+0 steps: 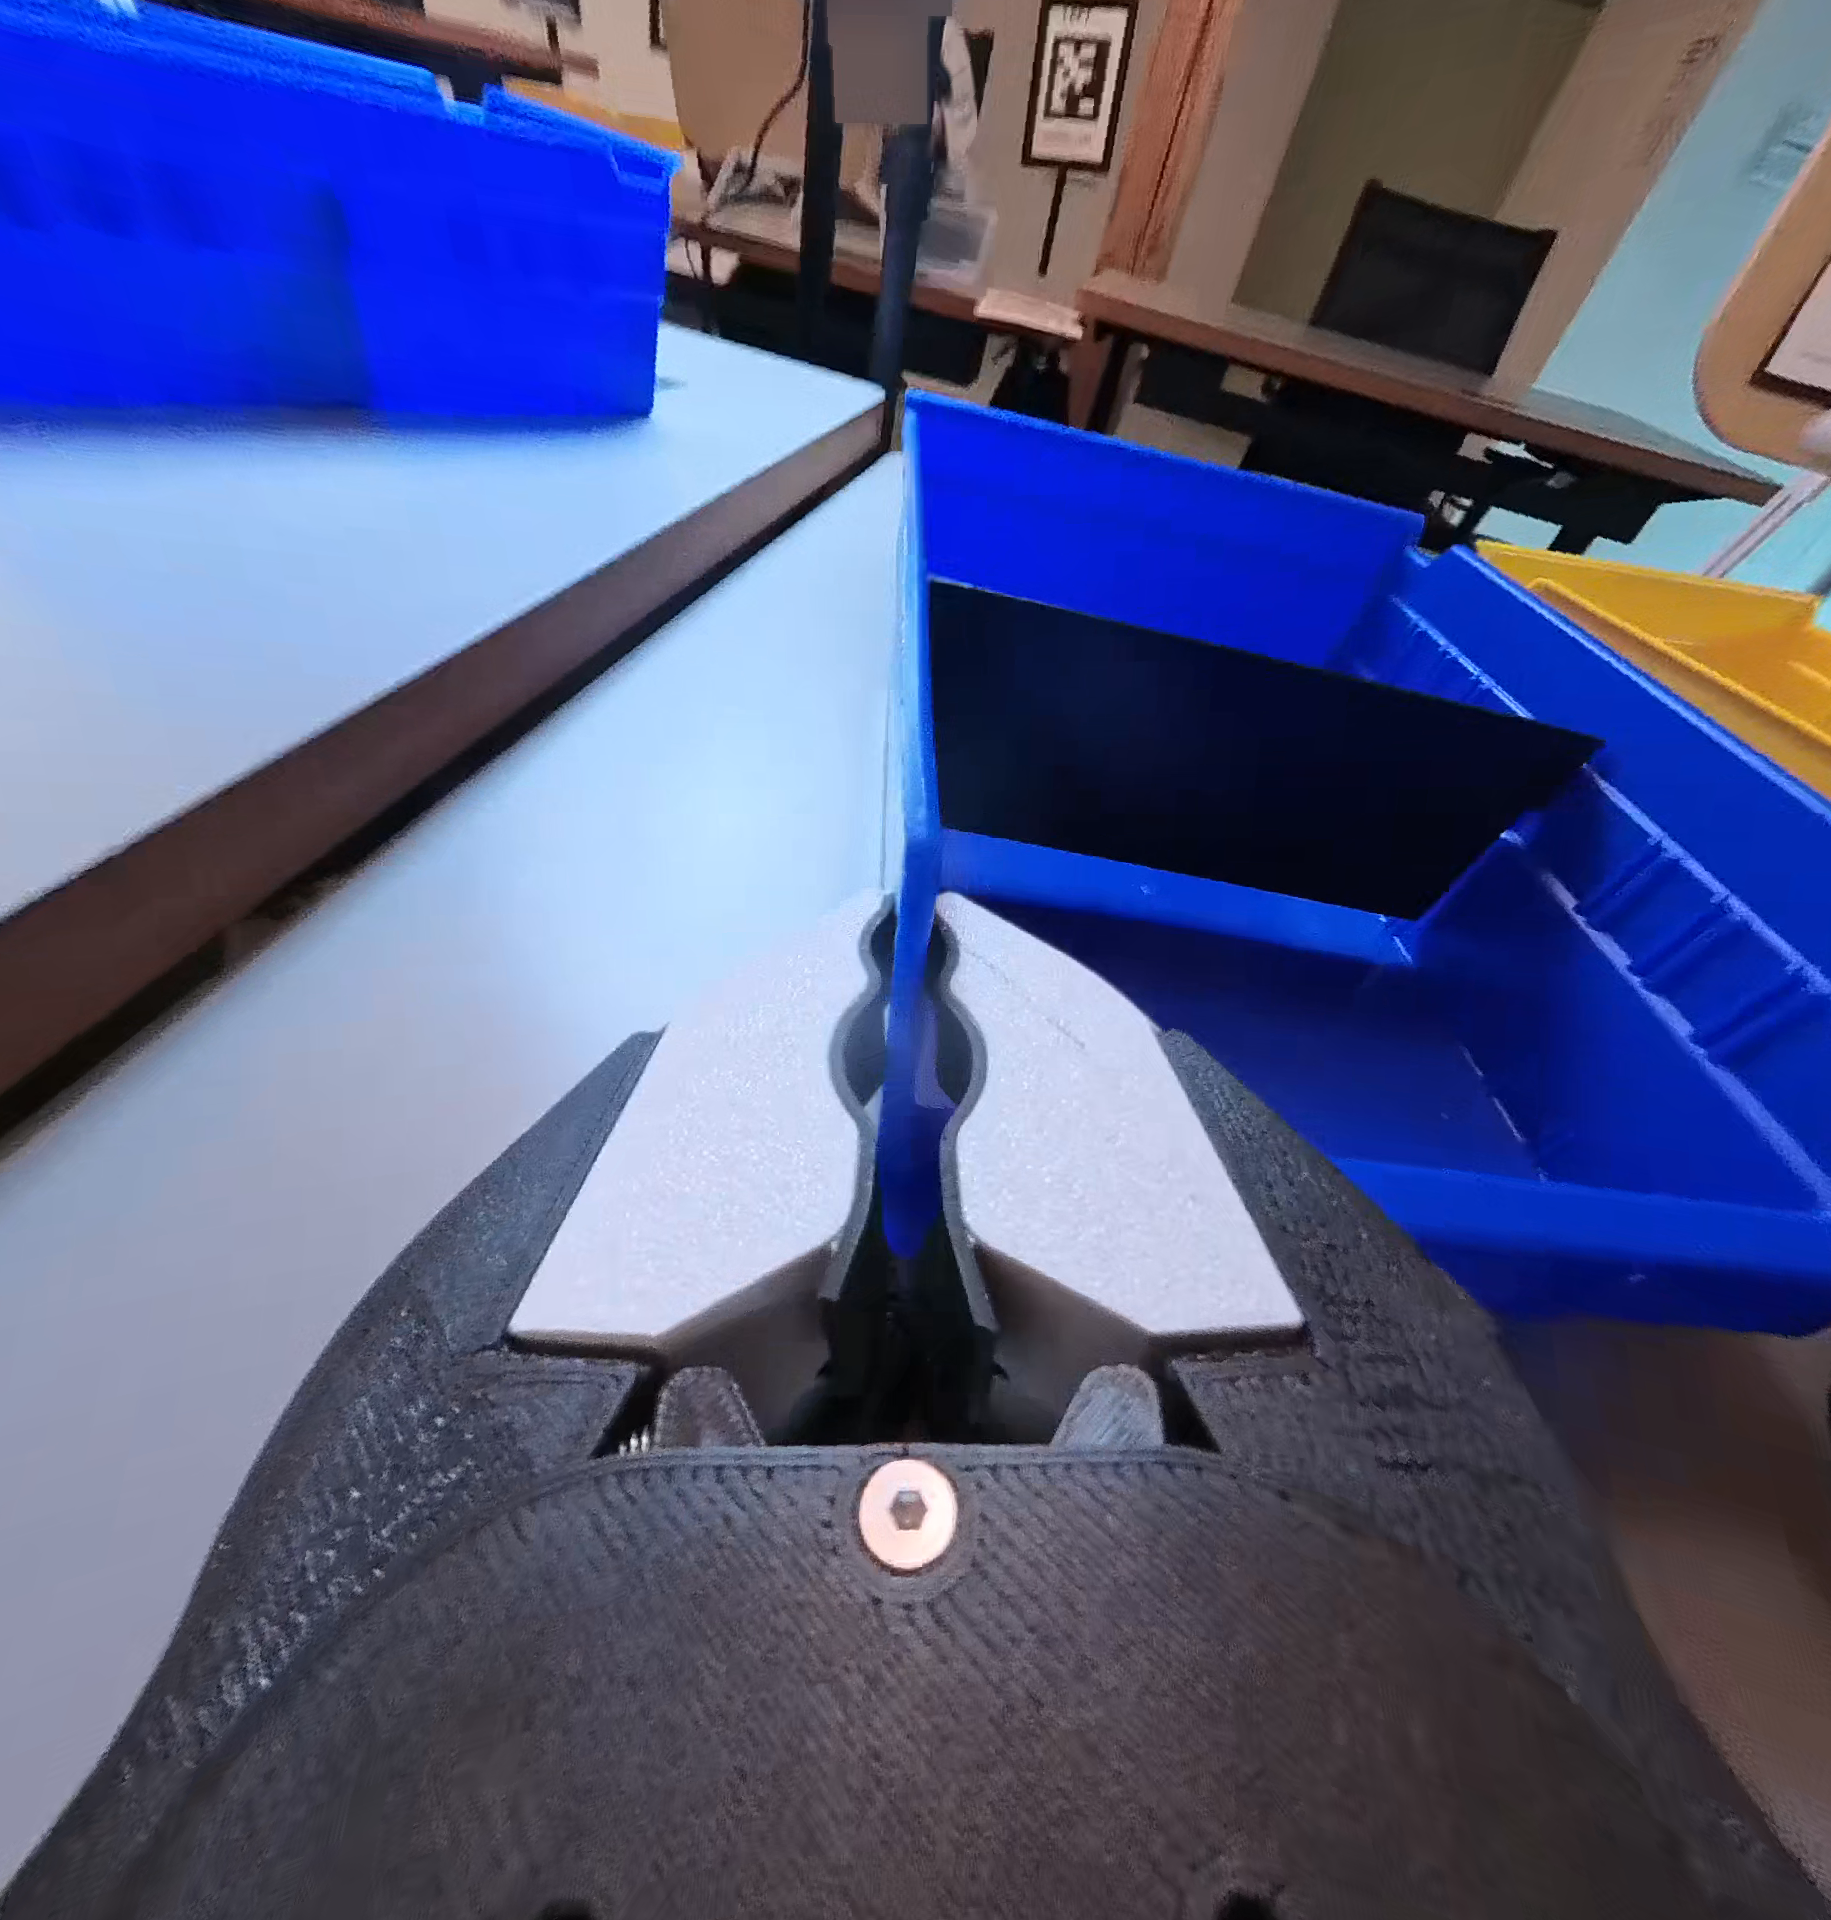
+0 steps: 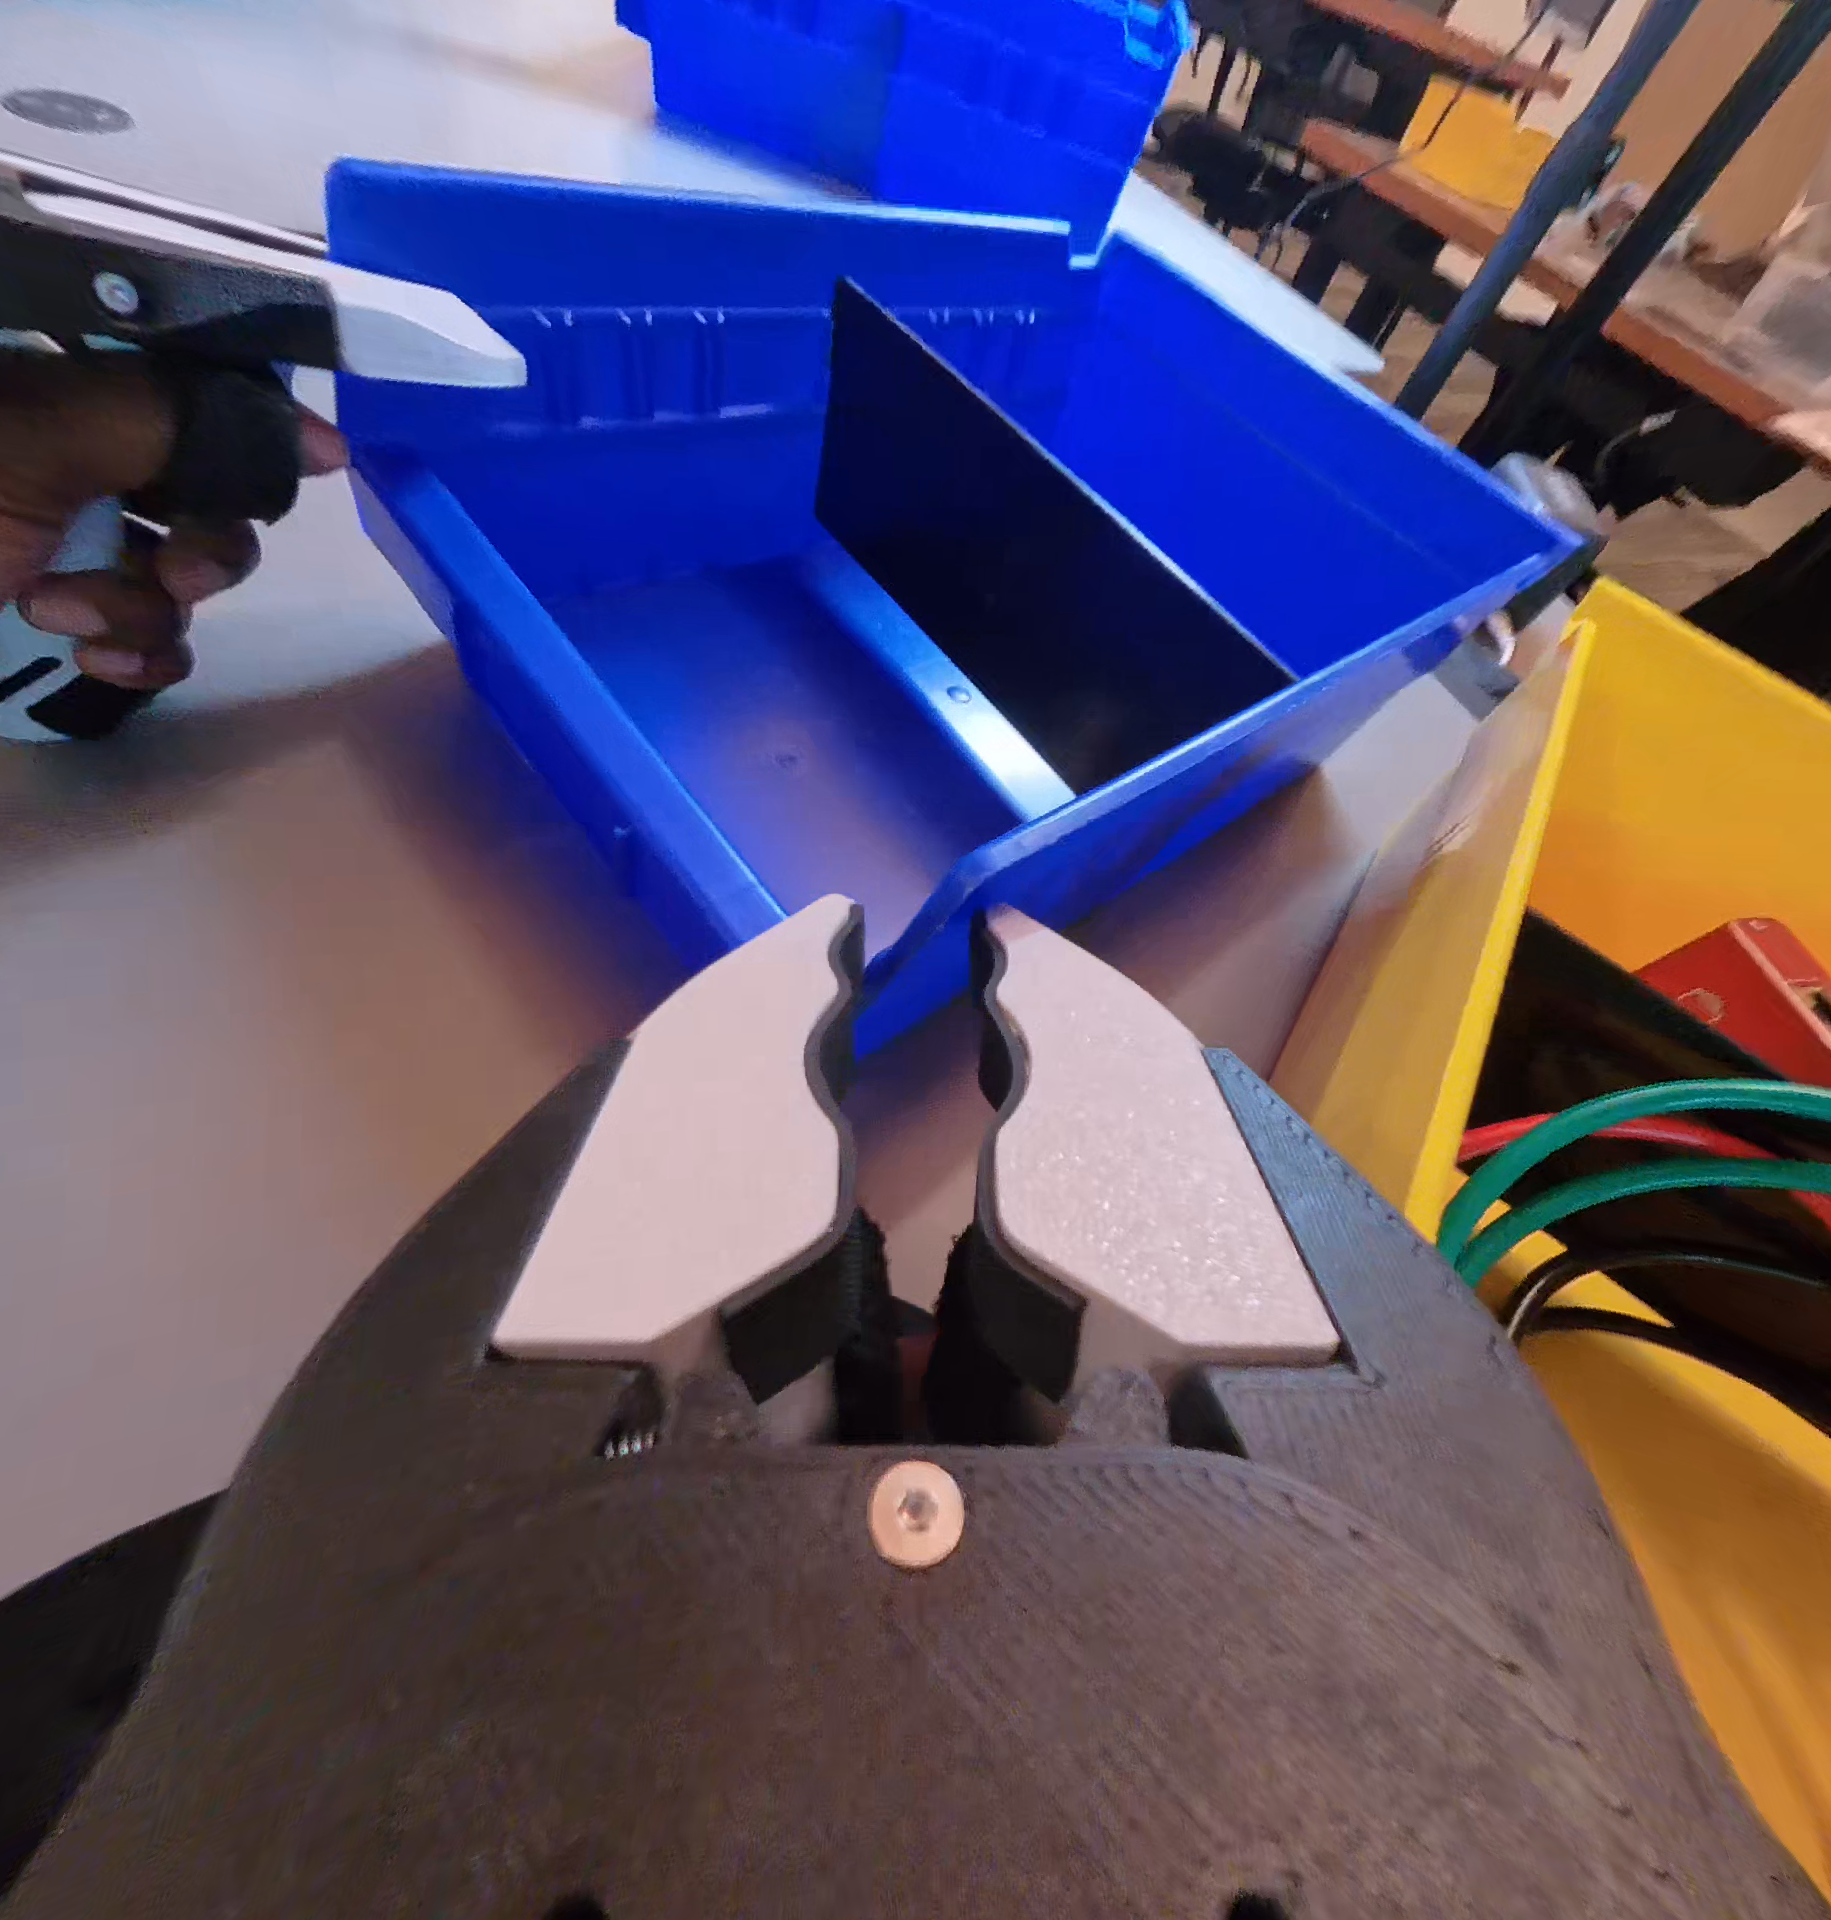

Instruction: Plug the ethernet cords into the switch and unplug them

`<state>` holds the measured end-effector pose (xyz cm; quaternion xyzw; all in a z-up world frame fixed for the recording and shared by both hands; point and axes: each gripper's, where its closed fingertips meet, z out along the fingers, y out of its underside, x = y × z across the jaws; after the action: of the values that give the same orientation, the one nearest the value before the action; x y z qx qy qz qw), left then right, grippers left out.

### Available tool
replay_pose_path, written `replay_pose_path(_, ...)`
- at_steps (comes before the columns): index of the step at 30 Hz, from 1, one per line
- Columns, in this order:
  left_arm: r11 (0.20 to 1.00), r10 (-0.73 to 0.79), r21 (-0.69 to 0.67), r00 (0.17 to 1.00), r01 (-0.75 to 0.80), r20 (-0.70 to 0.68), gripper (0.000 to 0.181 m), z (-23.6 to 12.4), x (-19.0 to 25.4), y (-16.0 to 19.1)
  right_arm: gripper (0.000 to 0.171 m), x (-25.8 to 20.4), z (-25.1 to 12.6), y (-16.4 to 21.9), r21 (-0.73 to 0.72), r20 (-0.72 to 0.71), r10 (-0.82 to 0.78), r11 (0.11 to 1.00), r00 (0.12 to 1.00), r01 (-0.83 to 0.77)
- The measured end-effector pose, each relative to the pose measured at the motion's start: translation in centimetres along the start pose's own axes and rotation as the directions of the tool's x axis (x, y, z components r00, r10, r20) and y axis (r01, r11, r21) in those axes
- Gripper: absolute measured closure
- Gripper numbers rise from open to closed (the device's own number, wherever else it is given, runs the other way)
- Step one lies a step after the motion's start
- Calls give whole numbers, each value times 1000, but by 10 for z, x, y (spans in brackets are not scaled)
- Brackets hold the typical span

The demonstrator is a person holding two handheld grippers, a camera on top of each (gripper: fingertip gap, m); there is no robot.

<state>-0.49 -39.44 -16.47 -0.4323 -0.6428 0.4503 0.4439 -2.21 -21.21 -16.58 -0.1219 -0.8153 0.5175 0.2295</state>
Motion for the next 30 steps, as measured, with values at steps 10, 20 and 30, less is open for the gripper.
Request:
replay_pose_path(10, 924, 203, 325, 979, -203, 34, 177, -39, 37, -63, 158, 23, -38, -41, 215, -167, -139, 961, 976, 174)
replay_pose_path(20, 728, 273, 657, 962, -195, -17, 175, -111, 114, -126, 160, 45, -141, -88, 345, -408, -271, 838, 872, 422)
replay_pose_path(30, 802, 407, 584, 833, -130, -374, 170, -99, 307, -85, 159, 122, -296, -8, 108, -609, -244, 917, 754, 384)
